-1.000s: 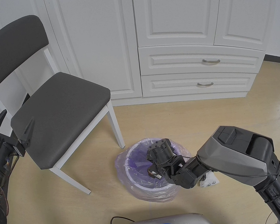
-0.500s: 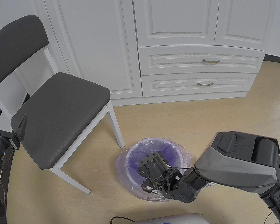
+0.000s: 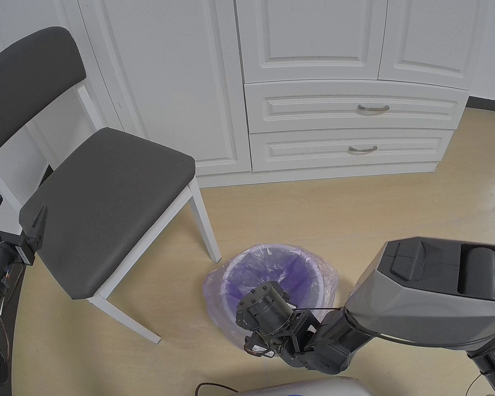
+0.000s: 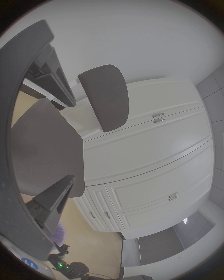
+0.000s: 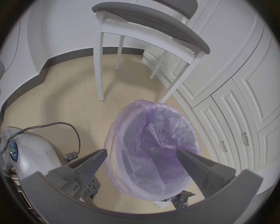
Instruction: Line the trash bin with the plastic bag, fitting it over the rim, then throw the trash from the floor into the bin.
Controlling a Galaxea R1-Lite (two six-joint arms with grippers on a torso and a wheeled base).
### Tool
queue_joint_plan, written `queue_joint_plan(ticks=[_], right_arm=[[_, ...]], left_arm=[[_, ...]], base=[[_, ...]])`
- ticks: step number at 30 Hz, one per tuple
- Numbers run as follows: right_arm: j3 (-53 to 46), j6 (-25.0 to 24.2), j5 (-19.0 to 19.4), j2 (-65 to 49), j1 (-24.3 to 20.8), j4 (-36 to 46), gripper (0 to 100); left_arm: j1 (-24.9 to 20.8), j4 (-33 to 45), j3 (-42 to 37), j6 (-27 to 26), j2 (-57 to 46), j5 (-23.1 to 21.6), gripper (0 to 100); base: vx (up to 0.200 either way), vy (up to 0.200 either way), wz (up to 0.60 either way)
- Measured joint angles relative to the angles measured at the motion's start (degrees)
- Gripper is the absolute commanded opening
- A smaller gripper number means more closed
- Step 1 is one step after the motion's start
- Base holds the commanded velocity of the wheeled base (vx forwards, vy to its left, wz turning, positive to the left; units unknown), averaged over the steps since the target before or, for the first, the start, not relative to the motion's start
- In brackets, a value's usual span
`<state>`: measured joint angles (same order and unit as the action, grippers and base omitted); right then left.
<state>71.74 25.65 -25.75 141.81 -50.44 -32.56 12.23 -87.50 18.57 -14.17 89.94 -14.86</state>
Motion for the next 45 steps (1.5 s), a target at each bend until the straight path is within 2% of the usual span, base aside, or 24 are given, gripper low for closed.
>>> queue_joint_plan(ticks=[5,13,20,26,30,45], right_arm=[[2.04,0.1,-0.01,0.2,1.24,0.07,100],[7.34,0.27,1.19,1.13,7.86,2.46,100],[10.69,0.16,8.84,4.22,11.03,3.0,100],[12.07,0.1,17.76,6.36,11.81,3.15,100],[12.26,-0.15,21.43,7.17,11.78,3.12,100],[10.53,-1.62,22.33,7.52,8.11,3.01,100]], left_arm=[[0.0,0.0,-0.02,0.0,0.05,0.02,100],[0.06,0.0,0.12,0.0,0.35,0.0,100],[0.09,0.0,0.17,0.05,0.51,-0.11,100],[0.09,0.0,0.17,0.1,0.6,-0.63,100],[0.44,-0.05,0.17,0.1,0.55,-0.95,100],[1.77,-0.11,0.12,0.18,-0.06,-2.65,100]], base=[[0.0,0.0,0.0],[0.0,0.0,0.0],[0.0,0.0,0.0],[0.0,0.0,0.0],[0.0,0.0,0.0],[0.0,0.0,0.0]])
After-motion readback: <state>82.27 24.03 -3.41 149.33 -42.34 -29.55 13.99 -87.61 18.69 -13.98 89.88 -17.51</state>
